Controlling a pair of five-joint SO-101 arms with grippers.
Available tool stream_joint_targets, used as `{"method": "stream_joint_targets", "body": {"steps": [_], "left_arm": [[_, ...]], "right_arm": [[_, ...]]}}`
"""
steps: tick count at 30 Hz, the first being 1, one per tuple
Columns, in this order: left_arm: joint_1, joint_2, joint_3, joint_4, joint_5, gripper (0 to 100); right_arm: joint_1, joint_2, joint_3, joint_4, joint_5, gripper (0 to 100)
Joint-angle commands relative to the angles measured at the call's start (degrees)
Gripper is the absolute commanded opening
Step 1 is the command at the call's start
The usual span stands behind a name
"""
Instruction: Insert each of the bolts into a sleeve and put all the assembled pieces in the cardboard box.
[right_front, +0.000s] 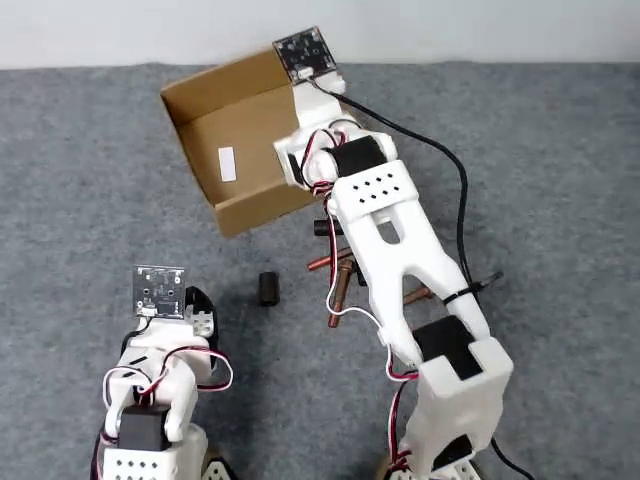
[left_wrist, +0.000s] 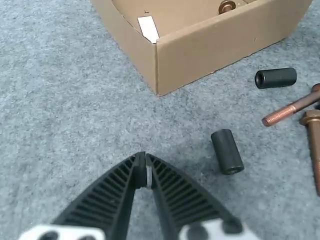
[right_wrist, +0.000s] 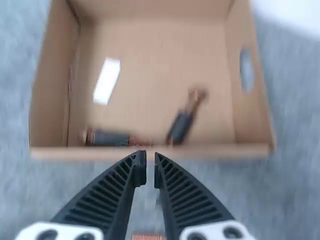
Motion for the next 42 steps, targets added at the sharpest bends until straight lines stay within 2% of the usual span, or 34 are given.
{"method": "stream_joint_targets", "body": {"steps": [1, 8, 14, 17, 21, 39, 42], "left_arm": [[-0.26, -0.35, -0.31, 0.35, -0.7, 1], [-0.35, -0.35, -0.31, 0.35, -0.7, 1], [-0.35, -0.35, -0.31, 0.35, -0.79, 1], [-0.35, -0.35, -0.31, 0.35, -0.79, 1], [-0.35, -0.35, -0.31, 0.35, -0.79, 1], [-0.35, -0.35, -0.31, 0.35, -0.79, 1], [-0.35, -0.35, -0.31, 0.35, -0.79, 1]], "right_arm": [[0.22, -4.09, -2.9, 10.07, -2.73, 0.8], [0.4, -3.56, -2.9, 23.87, -5.45, 1.2], [1.71, -0.75, -2.64, 29.49, -5.27, 1.7], [4.18, 3.65, -2.9, 30.81, -5.36, 8.4], [6.2, 8.31, -2.9, 31.16, -5.45, 18.3], [8.31, 20.79, -2.99, 23.25, -5.1, 14.7], [9.01, 22.73, -2.99, 22.29, -5.27, 10.1]]}}
